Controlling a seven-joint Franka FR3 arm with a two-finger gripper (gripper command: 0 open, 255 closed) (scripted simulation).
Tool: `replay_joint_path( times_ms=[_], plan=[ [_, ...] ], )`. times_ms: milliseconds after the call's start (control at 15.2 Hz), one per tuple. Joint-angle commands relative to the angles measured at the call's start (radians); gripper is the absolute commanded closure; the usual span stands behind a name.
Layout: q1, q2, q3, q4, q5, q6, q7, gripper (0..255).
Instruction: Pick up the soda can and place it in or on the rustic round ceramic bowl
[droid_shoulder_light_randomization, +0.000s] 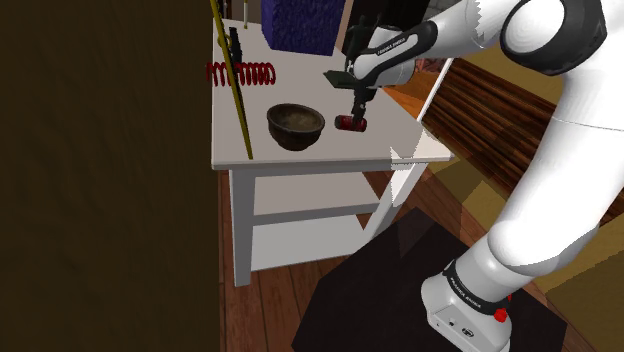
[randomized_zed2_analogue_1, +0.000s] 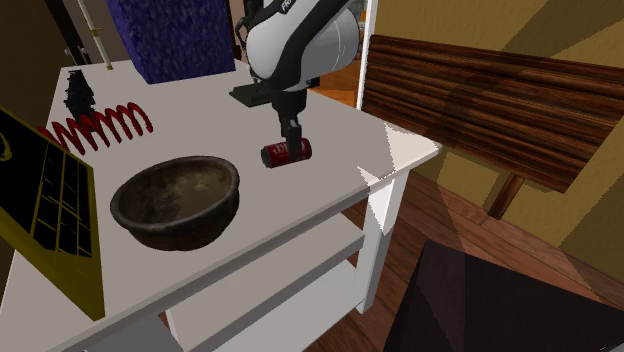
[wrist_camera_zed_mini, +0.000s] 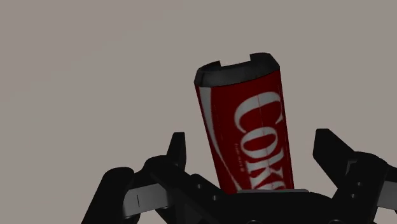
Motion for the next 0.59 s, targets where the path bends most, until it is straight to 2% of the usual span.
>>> replay_joint_path(
  times_ms=[0,528],
  plan=[
    [-0.002,0.017,0.001,-0.008,0.002,0.025,-0.005,0],
    [-0.004,0.032,0.002,-0.007,0.005,0.041,-0.007,0]
  ],
)
